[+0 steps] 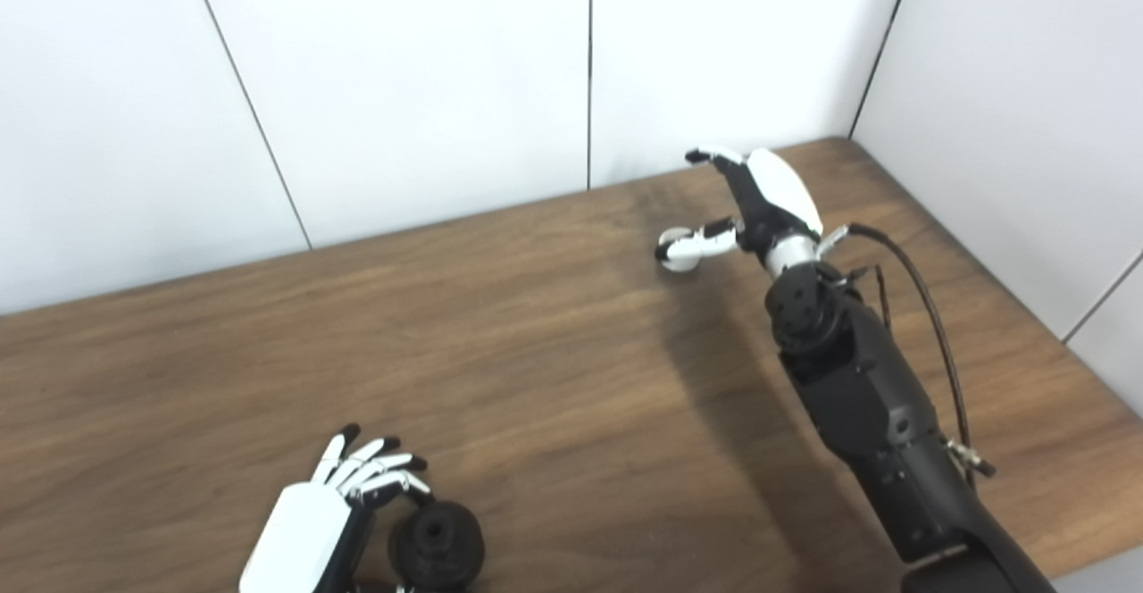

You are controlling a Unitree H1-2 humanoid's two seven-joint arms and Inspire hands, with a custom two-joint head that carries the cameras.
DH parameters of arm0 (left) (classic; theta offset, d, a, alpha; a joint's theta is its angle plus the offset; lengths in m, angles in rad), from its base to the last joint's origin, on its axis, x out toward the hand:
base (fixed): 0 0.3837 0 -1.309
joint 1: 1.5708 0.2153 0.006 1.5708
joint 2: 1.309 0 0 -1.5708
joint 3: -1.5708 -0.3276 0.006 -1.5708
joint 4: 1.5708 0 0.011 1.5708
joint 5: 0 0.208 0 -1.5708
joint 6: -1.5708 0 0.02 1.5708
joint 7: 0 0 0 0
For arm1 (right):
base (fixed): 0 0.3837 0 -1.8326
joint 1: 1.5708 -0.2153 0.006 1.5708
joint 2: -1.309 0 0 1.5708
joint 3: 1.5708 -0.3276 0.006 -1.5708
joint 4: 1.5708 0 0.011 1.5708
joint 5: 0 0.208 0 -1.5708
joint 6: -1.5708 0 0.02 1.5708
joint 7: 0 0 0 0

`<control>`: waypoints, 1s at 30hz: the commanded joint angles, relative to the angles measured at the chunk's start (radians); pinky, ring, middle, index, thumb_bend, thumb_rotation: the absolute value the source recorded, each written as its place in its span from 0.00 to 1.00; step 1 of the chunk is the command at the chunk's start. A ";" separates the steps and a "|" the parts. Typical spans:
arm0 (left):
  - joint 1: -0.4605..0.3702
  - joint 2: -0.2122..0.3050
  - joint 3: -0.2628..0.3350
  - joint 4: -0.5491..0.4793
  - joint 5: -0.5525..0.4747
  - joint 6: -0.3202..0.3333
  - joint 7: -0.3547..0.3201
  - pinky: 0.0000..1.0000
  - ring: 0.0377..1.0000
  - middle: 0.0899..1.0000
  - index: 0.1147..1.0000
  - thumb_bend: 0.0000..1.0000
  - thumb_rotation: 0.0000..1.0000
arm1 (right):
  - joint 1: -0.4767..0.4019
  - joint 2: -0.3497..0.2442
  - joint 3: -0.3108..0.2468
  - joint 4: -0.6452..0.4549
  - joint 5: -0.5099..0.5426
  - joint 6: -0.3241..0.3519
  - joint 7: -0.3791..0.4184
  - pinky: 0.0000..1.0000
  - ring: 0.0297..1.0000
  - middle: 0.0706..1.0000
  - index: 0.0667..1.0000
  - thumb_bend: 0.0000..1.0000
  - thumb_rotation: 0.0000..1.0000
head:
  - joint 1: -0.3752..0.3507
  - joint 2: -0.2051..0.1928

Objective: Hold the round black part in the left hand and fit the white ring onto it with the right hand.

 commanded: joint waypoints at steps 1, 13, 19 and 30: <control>0.032 0.021 -0.001 0.095 0.024 -0.002 0.024 1.00 0.86 0.73 0.42 0.52 0.06 | -0.048 -0.033 -0.001 -0.018 -0.018 -0.002 -0.003 0.86 0.94 0.91 0.81 0.81 0.21 | -0.002 -0.001; 0.035 0.024 -0.003 0.092 0.021 -0.003 0.021 1.00 0.86 0.73 0.42 0.52 0.06 | -0.114 -0.091 0.092 0.075 -0.104 0.060 0.075 0.87 0.96 0.92 0.78 0.87 0.28 | 0.002 0.003; 0.038 0.024 -0.004 0.088 0.024 0.000 0.022 1.00 0.86 0.73 0.42 0.52 0.06 | -0.139 -0.114 0.125 0.109 -0.123 0.067 0.113 0.89 0.96 0.92 0.76 0.87 0.29 | 0.003 0.010; 0.050 0.024 -0.004 0.065 0.023 0.009 0.011 1.00 0.86 0.73 0.42 0.52 0.06 | -0.162 -0.117 0.139 0.154 -0.143 0.069 0.133 0.87 0.96 0.91 0.72 0.86 0.28 | 0.010 0.024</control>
